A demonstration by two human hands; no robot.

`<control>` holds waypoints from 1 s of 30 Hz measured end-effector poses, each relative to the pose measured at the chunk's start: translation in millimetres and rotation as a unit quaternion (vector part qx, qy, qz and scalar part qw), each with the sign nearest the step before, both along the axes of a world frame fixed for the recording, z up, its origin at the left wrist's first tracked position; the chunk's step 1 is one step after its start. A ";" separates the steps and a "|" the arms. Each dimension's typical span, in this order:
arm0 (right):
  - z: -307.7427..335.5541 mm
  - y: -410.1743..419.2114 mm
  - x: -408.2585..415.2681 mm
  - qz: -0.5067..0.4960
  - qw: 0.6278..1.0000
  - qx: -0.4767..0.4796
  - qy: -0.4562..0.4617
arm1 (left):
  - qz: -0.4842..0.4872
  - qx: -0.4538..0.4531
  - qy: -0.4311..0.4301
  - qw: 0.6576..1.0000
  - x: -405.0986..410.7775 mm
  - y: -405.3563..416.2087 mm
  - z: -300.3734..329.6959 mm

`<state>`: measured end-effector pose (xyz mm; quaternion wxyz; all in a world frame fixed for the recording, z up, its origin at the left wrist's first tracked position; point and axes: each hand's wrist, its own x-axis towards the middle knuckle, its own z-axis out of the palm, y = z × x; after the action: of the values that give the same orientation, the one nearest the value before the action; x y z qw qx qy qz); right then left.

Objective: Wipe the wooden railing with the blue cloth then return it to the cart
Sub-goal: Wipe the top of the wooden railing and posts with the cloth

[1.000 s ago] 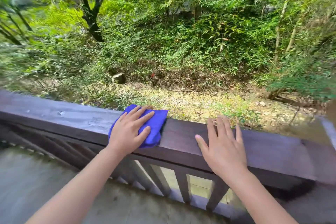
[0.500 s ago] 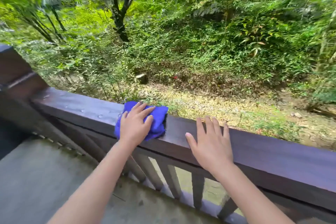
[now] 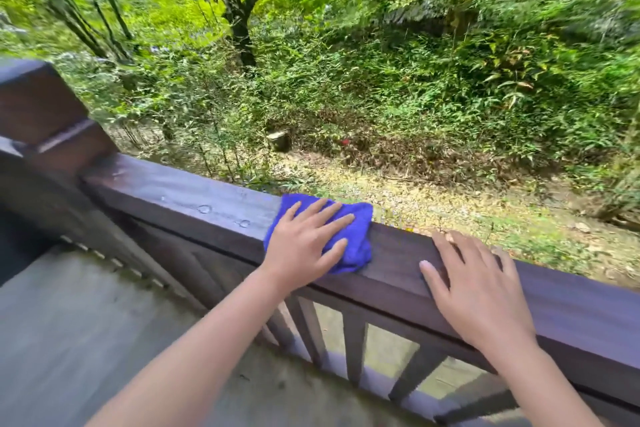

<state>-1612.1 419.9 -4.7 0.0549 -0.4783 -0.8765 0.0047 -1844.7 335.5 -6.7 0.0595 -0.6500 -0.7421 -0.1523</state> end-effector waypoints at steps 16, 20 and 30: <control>-0.4 -31.0 -119.9 0.008 0.999 -0.046 0.017 | 0.338 0.029 -0.085 0.937 -79.3 -0.4 -8.0; 1.3 -41.0 -161.0 0.024 0.999 -0.023 0.033 | 0.127 0.039 -0.023 0.991 -85.4 -28.9 -7.0; 5.6 -63.6 -229.7 0.029 0.998 -0.032 0.034 | -0.065 0.021 0.049 0.996 -213.0 -58.9 -6.3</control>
<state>-1841.8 356.3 0.9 0.0694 -0.4534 -0.8871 0.0509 -2057.8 276.5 -13.0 0.0994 -0.7023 -0.6909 -0.1395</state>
